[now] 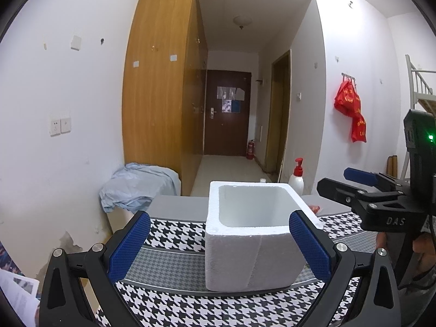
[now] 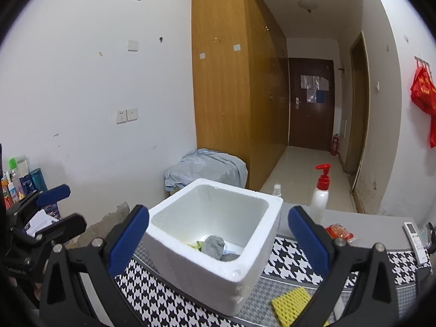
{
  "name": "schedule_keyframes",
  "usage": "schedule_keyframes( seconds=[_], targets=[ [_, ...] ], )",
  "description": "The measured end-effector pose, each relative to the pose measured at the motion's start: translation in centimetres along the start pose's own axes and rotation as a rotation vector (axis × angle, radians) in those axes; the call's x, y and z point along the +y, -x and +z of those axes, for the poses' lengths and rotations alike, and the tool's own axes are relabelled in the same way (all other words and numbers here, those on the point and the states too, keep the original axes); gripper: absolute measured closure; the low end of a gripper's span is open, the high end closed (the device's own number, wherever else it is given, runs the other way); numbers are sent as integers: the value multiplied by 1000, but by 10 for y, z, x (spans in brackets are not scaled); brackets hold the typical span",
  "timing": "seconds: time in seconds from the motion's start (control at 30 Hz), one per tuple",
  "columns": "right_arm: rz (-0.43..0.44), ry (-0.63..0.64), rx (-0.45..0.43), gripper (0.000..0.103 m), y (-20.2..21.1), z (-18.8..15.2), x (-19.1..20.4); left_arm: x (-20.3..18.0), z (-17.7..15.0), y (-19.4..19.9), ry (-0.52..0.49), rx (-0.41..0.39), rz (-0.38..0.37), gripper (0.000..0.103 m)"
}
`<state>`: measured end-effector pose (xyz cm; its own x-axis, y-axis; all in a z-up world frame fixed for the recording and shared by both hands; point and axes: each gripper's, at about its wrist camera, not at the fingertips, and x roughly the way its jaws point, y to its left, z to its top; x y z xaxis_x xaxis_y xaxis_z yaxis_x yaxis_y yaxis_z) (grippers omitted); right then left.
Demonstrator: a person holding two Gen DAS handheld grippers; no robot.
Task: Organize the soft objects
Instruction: 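Withdraw both grippers from the foam box back toward the table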
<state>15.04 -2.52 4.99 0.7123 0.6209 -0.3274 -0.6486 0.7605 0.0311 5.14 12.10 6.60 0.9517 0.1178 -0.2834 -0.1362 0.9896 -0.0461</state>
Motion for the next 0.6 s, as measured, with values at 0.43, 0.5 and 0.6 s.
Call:
schedule_keyframes(
  seconds=[0.43, 0.5, 0.6],
  targets=[
    [22, 10, -19, 0, 20, -12, -4, -11, -9, 5, 6, -10, 3, 1],
    [23, 11, -22, 0, 22, -13, -5, -11, -10, 6, 6, -7, 5, 1],
    [21, 10, -22, 0, 24, -15, -8, -12, -12, 7, 11, -2, 8, 1]
  ],
)
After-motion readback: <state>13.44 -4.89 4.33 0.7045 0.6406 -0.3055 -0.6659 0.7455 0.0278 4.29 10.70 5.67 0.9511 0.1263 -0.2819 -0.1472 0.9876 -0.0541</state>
